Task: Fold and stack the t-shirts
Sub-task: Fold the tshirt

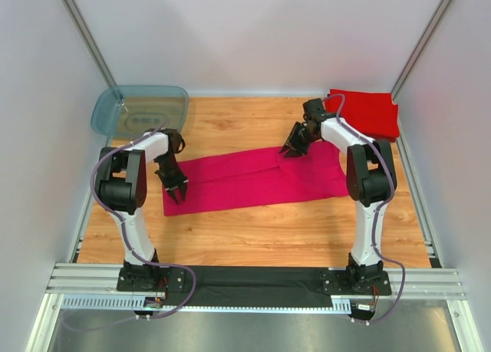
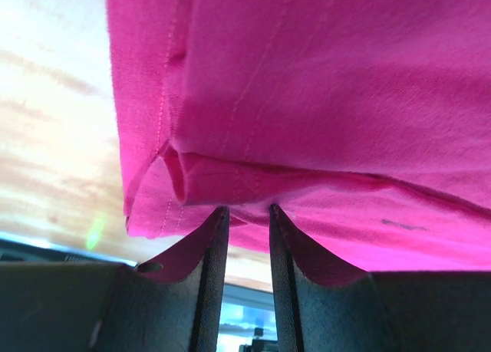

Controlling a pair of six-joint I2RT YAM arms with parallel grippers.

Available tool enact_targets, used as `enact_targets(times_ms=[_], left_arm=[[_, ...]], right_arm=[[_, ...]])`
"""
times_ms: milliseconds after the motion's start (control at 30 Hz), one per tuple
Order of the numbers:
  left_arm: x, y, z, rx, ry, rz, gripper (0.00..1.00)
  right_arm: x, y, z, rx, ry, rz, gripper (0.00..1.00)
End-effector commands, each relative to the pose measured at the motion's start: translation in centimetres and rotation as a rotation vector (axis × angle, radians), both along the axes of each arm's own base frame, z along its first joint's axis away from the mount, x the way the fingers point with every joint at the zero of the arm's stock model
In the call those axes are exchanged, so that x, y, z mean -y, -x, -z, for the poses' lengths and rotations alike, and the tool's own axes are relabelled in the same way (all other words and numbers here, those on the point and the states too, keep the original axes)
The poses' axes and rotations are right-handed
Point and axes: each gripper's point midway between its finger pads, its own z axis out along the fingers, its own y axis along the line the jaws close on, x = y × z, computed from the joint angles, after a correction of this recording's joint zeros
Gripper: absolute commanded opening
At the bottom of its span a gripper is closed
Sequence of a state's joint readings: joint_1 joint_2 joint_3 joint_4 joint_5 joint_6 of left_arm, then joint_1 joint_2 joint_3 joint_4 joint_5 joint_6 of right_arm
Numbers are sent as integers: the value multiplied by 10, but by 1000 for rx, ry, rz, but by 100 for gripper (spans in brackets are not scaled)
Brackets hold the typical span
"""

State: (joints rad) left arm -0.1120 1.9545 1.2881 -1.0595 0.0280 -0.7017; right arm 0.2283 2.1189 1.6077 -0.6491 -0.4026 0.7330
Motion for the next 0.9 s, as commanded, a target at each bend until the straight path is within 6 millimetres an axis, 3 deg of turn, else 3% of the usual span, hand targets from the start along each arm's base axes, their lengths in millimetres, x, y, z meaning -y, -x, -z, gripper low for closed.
enact_targets(times_ms=[0, 67, 133, 167, 200, 400, 567, 733, 867], left_arm=[[-20, 26, 0, -66, -126, -9, 34], [-24, 38, 1, -82, -145, -15, 34], [-22, 47, -2, -74, -130, -31, 34], [-21, 49, -3, -66, -123, -38, 34], [-20, 51, -5, -61, -116, -42, 34], [-18, 47, -31, 19, -100, -46, 34], [-22, 49, -29, 37, -116, -43, 35], [-30, 77, -3, -88, -164, -31, 34], [-21, 94, 4, -144, -123, -69, 34]], right_arm=[[7, -3, -38, 60, 55, 4, 30], [28, 15, -34, -7, 149, 37, 31], [44, 30, -43, -14, 203, 58, 30], [58, 42, -34, -39, 267, 79, 28], [65, 48, -41, -28, 287, 87, 28], [121, 94, -19, -150, 479, 150, 25], [150, 108, 3, -187, 528, 236, 22], [178, 106, 20, -202, 585, 280, 21], [192, 97, 27, -199, 636, 277, 20]])
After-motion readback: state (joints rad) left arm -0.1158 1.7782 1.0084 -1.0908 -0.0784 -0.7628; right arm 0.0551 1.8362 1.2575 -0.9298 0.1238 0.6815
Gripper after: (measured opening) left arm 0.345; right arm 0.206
